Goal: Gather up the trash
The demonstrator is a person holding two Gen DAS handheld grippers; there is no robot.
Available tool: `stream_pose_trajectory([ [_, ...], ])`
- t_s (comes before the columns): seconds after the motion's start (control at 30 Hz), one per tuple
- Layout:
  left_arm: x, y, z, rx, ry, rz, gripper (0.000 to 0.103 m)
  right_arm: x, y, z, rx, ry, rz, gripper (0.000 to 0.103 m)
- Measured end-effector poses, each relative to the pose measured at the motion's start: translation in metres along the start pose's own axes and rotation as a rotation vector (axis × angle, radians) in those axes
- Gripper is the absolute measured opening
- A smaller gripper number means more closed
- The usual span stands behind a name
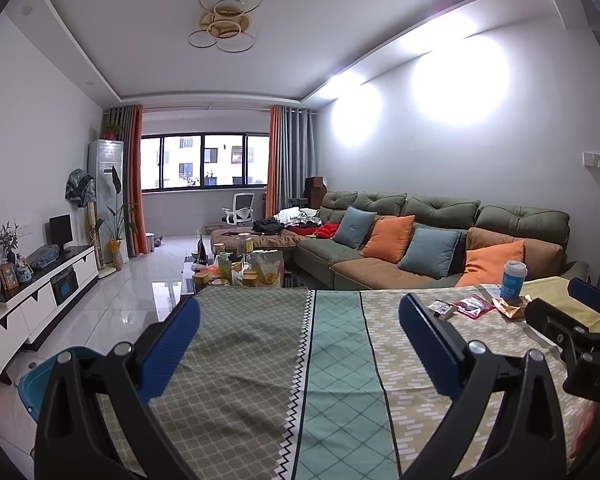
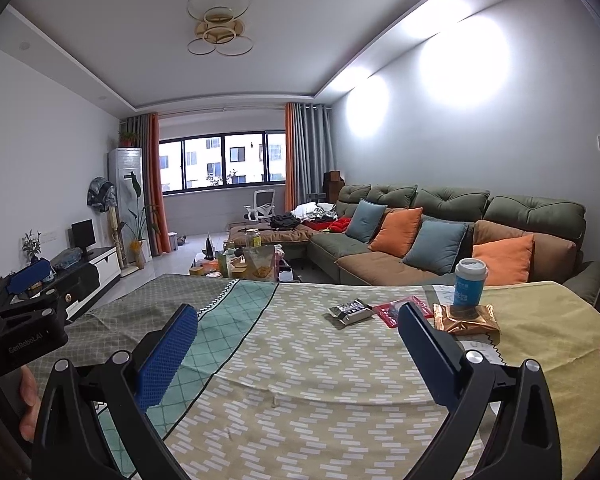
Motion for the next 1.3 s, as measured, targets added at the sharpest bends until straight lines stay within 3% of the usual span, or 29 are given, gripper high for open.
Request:
stream_pose_trajectory([
  [1.3, -0.0011, 0.0003, -0.0013, 0.009, 0.012, -0.007, 0.100, -0.0016, 0.0005, 0.0007, -0.001, 0.004, 0.008, 0.099],
])
Point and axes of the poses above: each gripper's, at about its wrist camera, not at the fingertips, and x roughly the way its jaws point, y to its right, z to its underside, the point moved 9 cm from there along x, roughly the way its jaws point, and after that the axes turned 2 degrees about -z, right-handed, at the moved point
